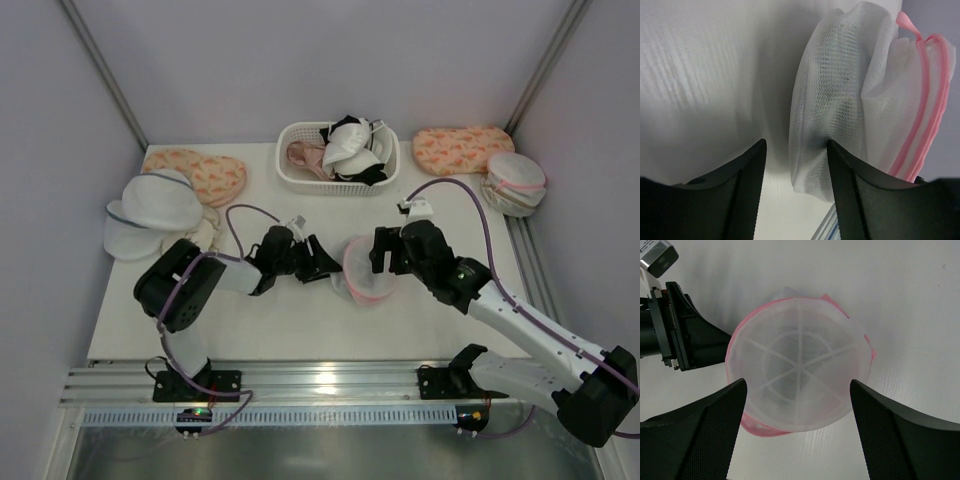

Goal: Unzip the laundry bag and remove the bra

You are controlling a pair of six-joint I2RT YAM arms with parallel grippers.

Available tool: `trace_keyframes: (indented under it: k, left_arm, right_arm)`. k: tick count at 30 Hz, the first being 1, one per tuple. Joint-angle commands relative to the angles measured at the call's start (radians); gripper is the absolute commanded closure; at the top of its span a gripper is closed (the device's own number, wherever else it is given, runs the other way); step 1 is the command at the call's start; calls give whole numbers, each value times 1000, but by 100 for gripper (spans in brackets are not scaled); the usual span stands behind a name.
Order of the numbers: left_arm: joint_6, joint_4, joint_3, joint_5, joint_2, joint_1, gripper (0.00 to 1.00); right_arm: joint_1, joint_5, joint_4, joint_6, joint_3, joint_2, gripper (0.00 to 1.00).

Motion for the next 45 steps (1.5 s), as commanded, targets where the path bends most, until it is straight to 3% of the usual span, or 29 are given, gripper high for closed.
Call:
trace_keyframes:
  k: [1, 2, 5, 6, 11, 15, 16, 20, 29, 34, 45]
  left_arm:
    - [-95, 264, 28, 98, 80, 3, 49]
    - [-129, 291, 28, 106, 97, 3, 54]
    - [-176, 410, 14, 118, 145, 3, 85]
    - [-204, 462, 7, 118, 152, 5, 100]
    - [-217, 484, -15, 115, 114, 3, 100]
    - [-207, 412, -12, 114, 22, 2, 100]
    - [-188, 363, -1, 108, -5, 0, 100]
    - [-39, -93, 92, 11, -200, -38, 100]
    - [87, -493, 210, -104, -323, -97, 100]
    - [204, -739, 214, -356, -407, -112, 100]
    - [227, -816, 198, -426, -520, -112, 100]
  right_arm:
    - [4, -28, 39, 16, -17, -22, 14]
    - [4, -30, 39, 18, -19, -22, 14]
    - [4, -36, 39, 22, -28, -30, 15]
    - [4, -36, 39, 25, -31, -31, 15]
    - [6, -65, 47, 25, -34, -37, 18]
    - [16, -106, 62, 18, -21, -27, 19]
    - [25, -110, 65, 16, -16, -24, 19]
    - [44, -104, 74, 16, 7, 1, 19]
    - [141, -1, 76, 31, 67, 64, 20]
    - [168, 33, 53, 38, 61, 29, 20]
    - [182, 28, 17, 51, 36, -7, 17]
